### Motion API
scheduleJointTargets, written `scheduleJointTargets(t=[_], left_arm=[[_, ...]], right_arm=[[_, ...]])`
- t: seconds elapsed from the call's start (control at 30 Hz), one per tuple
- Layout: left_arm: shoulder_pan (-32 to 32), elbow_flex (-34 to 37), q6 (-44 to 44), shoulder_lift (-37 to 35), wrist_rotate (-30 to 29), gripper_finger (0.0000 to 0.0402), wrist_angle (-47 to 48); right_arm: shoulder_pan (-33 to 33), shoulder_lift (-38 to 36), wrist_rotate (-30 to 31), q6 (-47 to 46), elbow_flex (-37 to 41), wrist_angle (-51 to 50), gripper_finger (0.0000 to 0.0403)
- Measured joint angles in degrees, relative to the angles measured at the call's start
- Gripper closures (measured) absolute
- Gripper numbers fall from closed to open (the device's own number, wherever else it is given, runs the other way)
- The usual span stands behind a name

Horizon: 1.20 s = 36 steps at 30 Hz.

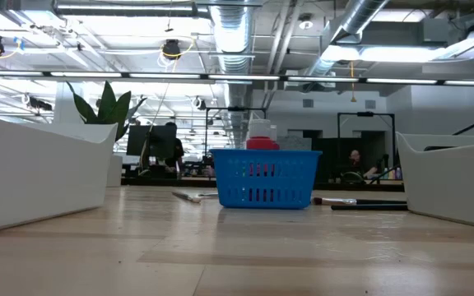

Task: Pick & Place Paint Supplies
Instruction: Put the pink paint bottle into the blue bin

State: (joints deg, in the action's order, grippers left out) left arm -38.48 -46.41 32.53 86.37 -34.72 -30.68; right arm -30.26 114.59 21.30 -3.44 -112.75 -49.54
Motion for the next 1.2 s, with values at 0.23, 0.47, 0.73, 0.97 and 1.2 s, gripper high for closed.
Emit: scheduleJointTargets(t=[0.23, 0.47, 0.73, 0.97, 1.2], left_arm=[[0.28, 0.00, -0.20, -0.01, 0.00, 0.0221, 0.02], [0.26, 0.00, -0.11, -0.02, -1.06, 0.0279, -0.09], [0.15, -0.07, -0.48, -0.09, -5.74, 0.0263, -0.31], [0.29, -0.04, -4.60, -1.67, -8.63, 0.0270, -0.30], [0.34, -0.04, -19.29, -8.59, -6.29, 0.0271, -1.17]], right_arm=[[-0.04, 0.00, 1.27, 0.00, 0.00, 0.07, 0.0280], [-0.29, 0.00, 2.80, 0.95, 0.00, 0.09, 0.0267], [-2.84, 0.00, 18.68, 3.50, -0.02, 0.50, 0.0184], [-8.49, 0.00, 31.47, 4.98, -0.02, 0.46, 0.0139], [-14.90, 0.02, 40.24, 5.40, 1.73, 0.92, 0.0138]])
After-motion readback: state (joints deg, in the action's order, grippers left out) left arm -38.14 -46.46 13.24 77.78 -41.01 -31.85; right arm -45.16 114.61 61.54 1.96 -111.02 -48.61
